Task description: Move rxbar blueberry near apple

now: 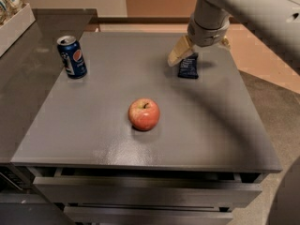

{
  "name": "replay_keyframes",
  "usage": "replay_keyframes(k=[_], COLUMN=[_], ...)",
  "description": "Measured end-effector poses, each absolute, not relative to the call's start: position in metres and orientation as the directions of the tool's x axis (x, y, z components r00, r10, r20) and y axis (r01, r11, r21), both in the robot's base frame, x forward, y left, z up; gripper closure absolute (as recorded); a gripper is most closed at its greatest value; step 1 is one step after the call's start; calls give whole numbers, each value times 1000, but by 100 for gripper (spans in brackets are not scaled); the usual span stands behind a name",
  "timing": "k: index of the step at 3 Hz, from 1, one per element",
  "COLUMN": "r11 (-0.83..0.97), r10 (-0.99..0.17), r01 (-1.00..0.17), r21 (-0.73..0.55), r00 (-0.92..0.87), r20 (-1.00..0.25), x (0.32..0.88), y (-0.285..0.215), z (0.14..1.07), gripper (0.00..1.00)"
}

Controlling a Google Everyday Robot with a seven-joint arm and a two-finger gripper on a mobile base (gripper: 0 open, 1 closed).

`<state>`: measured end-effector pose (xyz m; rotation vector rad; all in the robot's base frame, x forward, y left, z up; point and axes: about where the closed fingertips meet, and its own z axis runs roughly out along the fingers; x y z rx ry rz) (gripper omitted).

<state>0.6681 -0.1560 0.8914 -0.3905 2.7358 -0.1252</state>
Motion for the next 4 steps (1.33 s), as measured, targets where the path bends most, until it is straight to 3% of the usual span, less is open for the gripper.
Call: replay_keyframes(k=[2, 4], r11=[994, 998], r10=[-90, 17], r01=[-58, 38], r21=[-97, -55], r00=[-925, -940], r20=[-370, -339], x=[693, 707], y=[-152, -157], z=[867, 842], gripper=[0, 0])
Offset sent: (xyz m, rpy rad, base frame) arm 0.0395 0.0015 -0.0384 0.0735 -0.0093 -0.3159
